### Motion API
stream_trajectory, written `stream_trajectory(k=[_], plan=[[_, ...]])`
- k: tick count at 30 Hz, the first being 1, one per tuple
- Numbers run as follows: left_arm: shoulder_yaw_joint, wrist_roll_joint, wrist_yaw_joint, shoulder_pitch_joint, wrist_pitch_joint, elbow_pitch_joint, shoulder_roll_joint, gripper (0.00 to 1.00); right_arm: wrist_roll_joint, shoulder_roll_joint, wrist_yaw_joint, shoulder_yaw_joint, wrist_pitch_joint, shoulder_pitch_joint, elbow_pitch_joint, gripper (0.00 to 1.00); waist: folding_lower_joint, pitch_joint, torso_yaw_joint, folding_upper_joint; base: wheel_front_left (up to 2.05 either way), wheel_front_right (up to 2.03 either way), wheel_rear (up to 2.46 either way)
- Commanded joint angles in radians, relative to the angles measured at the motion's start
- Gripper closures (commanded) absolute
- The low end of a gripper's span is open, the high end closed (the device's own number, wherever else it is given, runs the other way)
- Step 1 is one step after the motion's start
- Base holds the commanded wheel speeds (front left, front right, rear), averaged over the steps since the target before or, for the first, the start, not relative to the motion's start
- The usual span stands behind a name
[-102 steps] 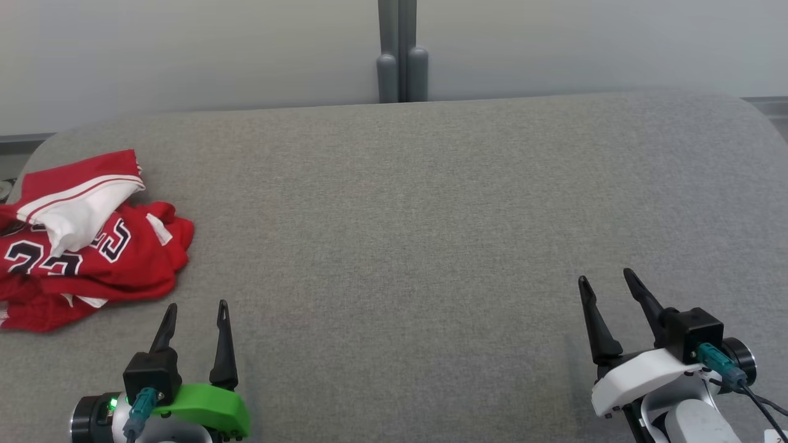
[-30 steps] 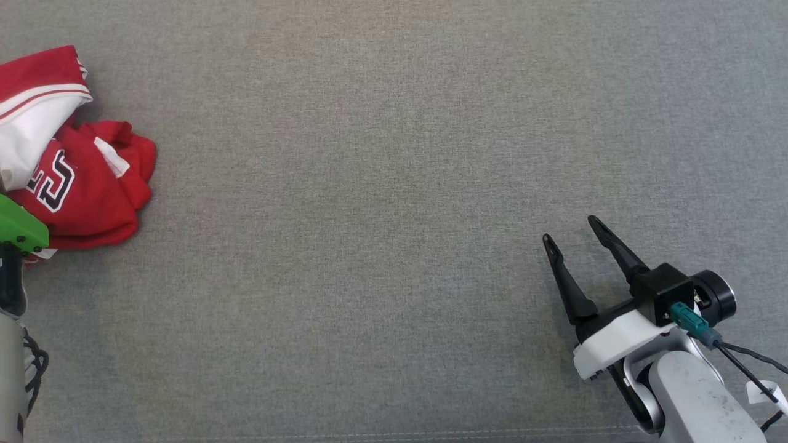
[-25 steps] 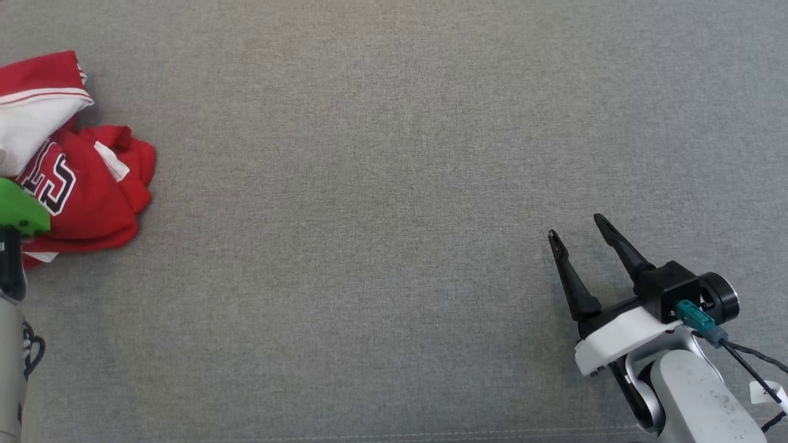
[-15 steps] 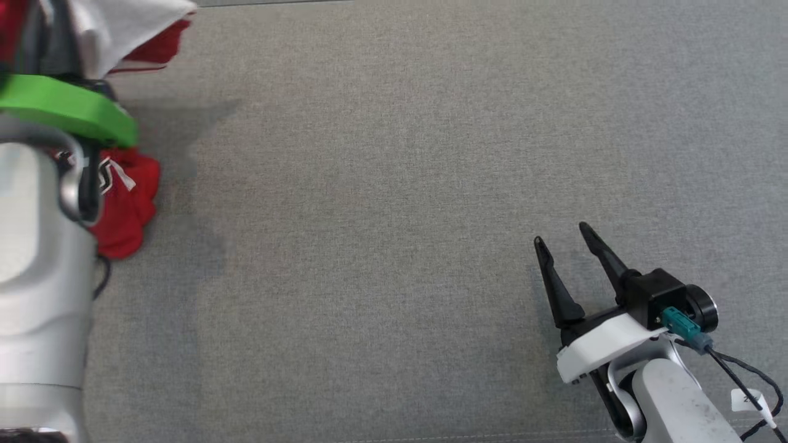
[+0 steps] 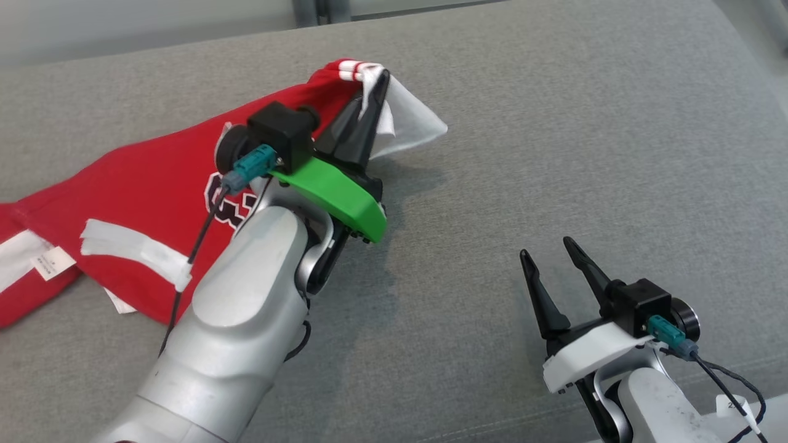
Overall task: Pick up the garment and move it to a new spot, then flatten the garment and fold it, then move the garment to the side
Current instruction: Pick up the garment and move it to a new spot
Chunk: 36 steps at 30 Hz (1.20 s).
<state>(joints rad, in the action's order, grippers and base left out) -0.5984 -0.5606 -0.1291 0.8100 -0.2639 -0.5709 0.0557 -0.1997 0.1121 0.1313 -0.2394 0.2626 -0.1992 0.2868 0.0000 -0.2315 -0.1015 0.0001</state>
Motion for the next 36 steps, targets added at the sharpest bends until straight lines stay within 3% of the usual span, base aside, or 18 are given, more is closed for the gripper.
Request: stream_trajectory(k=[1, 7, 10, 14, 15, 16, 17, 23, 26, 30, 36], plan=[[-0.022, -0.006, -0.002, -0.001, -0.001, 0.001, -0.003, 1.0, -0.007, 0.001, -0.001, 0.004, 0.003, 0.004, 0.0, 0.0, 0.0, 0.005, -0.101, -0.0001, 0.0, 0.0, 0.0], [-0.128, -0.037, 0.018, 0.04, -0.001, 0.097, -0.003, 1.0, -0.02, -0.009, -0.001, -0.003, 0.003, 0.002, 0.006, 0.0, 0.0, 0.006, -0.214, -0.0001, 0.0, 0.0, 0.0], [-0.134, -0.015, 0.043, 0.081, -0.001, 0.13, -0.003, 1.0, -0.022, -0.018, -0.001, -0.016, 0.003, -0.005, 0.007, 0.0, 0.0, 0.0, -0.257, -0.0001, 0.0, 0.0, 0.0], [-0.114, -0.002, 0.072, 0.092, 0.0, 0.075, -0.001, 1.0, -0.03, -0.028, -0.001, -0.019, 0.003, -0.009, 0.007, 0.0, 0.0, -0.007, -0.295, -0.0001, 0.0, 0.0, 0.0], [-0.108, -0.01, 0.08, 0.08, 0.0, 0.044, -0.002, 0.94, -0.035, -0.031, -0.001, -0.017, 0.003, -0.01, 0.008, 0.0, 0.0, -0.009, -0.3, -0.0001, 0.0, 0.0, 0.0], [-0.108, -0.017, 0.083, 0.067, 0.0, 0.011, -0.002, 0.54, -0.037, -0.034, -0.001, -0.017, 0.003, -0.011, 0.007, 0.0, 0.0, -0.011, -0.302, -0.0001, 0.0, 0.0, 0.0], [-0.106, -0.02, 0.089, 0.056, 0.0, -0.021, -0.003, 0.0, -0.039, -0.035, -0.001, -0.016, 0.003, -0.012, 0.006, 0.0, 0.0, -0.012, -0.303, -0.0001, 0.0, 0.0, 0.0], [-0.052, 0.006, 0.126, -0.025, 0.0, -0.194, 0.006, 0.0, -0.036, -0.037, -0.001, 0.005, 0.003, -0.015, -0.005, 0.0, 0.0, -0.006, -0.265, -0.0001, 0.0, 0.0, 0.0], [-0.005, 0.026, 0.116, -0.084, 0.0, -0.217, 0.031, 0.0, -0.033, -0.032, -0.001, 0.017, 0.003, -0.013, -0.01, 0.0, 0.0, 0.006, -0.231, -0.0001, 0.0, 0.0, 0.0], [0.094, 0.074, 0.137, -0.186, -0.001, -0.136, 0.075, 0.0, -0.018, -0.026, -0.001, 0.042, 0.003, 0.003, -0.022, 0.0, 0.0, 0.031, -0.176, -0.0001, 0.0, 0.0, 0.0], [0.24, 0.184, 0.182, -0.369, 0.0, 0.039, 0.088, 0.0, 0.006, -0.025, -0.001, 0.077, 0.003, 0.033, -0.029, 0.0, 0.0, 0.079, -0.109, -0.0001, 0.0, 0.0, 0.0]])
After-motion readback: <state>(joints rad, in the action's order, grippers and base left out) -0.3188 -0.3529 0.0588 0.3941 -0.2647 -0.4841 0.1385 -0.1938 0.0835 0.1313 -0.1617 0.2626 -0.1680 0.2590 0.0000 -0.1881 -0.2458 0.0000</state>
